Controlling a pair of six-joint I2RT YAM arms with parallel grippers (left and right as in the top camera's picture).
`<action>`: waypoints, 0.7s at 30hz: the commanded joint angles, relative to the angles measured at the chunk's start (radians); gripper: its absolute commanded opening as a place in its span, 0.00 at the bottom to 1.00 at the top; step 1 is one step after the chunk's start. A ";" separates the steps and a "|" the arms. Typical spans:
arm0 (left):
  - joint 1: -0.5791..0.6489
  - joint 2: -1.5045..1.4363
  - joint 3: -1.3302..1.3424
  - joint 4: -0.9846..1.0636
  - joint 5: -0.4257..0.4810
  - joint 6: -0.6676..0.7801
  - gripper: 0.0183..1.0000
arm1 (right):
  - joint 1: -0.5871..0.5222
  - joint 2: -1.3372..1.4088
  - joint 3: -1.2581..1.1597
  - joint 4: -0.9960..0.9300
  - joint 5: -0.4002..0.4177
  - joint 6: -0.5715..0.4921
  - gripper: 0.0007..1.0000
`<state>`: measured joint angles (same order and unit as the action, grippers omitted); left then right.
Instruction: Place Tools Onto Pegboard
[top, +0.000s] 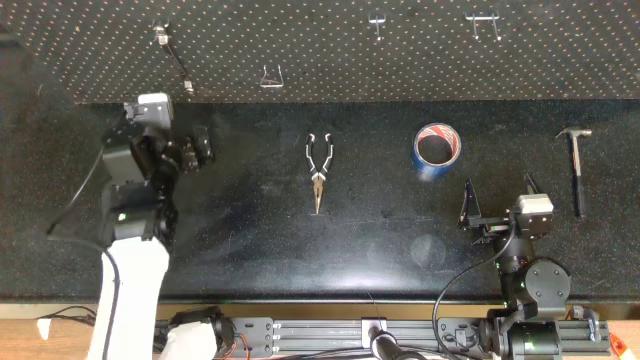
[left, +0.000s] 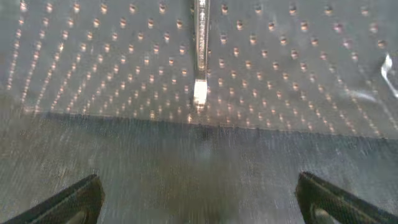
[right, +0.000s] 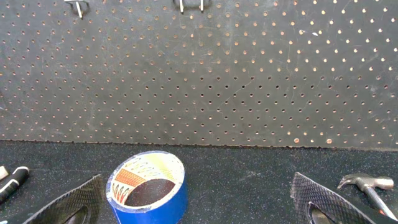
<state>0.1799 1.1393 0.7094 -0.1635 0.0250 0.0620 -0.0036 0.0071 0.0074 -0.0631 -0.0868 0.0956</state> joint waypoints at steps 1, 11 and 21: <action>0.002 -0.146 0.000 -0.122 -0.009 -0.003 1.00 | -0.002 -0.006 -0.003 -0.004 0.001 -0.007 0.98; -0.253 -0.094 0.000 -0.131 0.145 -0.143 1.00 | -0.002 -0.006 -0.003 -0.004 0.001 -0.007 0.98; -0.744 0.363 0.238 -0.269 -0.206 -0.616 1.00 | -0.002 -0.006 -0.003 -0.004 0.001 -0.007 0.98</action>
<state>-0.5602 1.4059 0.7864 -0.3275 -0.1413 -0.4774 -0.0036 0.0086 0.0074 -0.0635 -0.0834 0.0956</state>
